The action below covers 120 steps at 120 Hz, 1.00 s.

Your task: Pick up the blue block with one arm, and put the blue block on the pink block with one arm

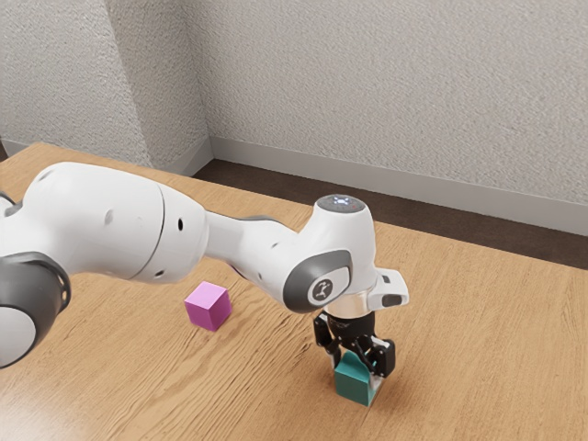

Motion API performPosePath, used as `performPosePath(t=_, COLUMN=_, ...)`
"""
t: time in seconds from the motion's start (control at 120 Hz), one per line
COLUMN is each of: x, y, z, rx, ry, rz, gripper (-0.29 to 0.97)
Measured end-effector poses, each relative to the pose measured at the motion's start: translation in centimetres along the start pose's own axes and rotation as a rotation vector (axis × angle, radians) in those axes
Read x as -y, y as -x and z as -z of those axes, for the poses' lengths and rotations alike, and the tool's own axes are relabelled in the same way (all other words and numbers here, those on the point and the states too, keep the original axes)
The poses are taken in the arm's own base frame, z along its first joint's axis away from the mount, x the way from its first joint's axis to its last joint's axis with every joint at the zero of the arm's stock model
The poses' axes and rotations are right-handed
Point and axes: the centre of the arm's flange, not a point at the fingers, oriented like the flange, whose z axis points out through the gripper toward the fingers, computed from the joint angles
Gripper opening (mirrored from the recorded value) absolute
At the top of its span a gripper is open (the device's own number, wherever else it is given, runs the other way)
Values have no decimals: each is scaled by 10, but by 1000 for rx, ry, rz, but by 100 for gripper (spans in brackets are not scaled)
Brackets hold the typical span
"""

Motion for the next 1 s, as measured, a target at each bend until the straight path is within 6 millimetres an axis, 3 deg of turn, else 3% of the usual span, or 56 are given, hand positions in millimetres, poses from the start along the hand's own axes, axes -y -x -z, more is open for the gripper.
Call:
performPosePath(t=0.417, x=0, y=0, z=2, rx=-4, ry=-6, rz=5, gripper=33)
performPosePath(t=0.6, x=-2, y=1, z=8, rx=-14, ry=-8, rz=8, gripper=31)
performPosePath(t=0.758, x=3, y=-1, z=40, rx=-59, ry=-9, rz=17, gripper=34)
performPosePath(t=0.908, x=40, y=-5, z=99, rx=-122, ry=-5, rz=64, gripper=35)
performPosePath(t=1.0, x=58, y=-2, z=120, rx=-136, ry=-15, rz=74, gripper=36)
